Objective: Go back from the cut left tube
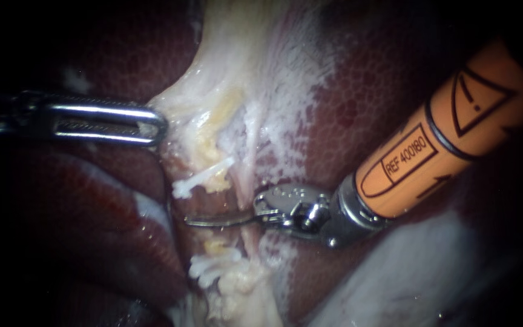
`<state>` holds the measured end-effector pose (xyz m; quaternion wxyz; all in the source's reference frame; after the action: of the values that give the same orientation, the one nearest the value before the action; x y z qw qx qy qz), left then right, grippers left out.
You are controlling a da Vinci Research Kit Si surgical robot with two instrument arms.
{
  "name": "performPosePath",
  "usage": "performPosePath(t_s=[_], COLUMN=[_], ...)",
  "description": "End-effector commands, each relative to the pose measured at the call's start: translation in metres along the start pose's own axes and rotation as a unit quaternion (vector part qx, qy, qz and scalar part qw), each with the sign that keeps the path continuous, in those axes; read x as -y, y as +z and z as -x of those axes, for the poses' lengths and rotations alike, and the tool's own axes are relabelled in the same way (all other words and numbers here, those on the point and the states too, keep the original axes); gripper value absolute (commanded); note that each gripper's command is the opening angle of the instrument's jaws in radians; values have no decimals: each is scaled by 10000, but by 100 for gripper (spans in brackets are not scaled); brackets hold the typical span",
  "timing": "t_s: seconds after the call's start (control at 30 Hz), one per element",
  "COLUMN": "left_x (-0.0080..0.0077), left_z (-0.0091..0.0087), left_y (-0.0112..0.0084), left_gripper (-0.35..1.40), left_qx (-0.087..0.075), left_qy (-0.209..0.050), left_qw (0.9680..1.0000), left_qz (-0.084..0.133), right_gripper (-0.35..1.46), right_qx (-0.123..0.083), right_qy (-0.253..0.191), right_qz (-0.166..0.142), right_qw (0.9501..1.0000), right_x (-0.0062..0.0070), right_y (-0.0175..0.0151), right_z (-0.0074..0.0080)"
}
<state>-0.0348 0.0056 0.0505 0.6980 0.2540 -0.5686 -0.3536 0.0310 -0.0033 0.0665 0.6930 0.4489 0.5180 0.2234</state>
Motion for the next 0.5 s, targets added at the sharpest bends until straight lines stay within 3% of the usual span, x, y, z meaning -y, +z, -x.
performPosePath(t_s=[0.03,0.5], left_x=[0,0], left_z=[0,0], left_y=[0,0], left_gripper=[-35,-35], left_qx=[-1,-1], left_qy=[1,1], left_qw=[10000,10000], left_qz=[-1,-1], right_gripper=[-35,-35], right_qx=[1,6], right_qy=[-1,57], right_qz=[-1,-17], right_qw=[10000,10000], right_x=[0,0], right_y=[0,0], right_z=[0,-1])
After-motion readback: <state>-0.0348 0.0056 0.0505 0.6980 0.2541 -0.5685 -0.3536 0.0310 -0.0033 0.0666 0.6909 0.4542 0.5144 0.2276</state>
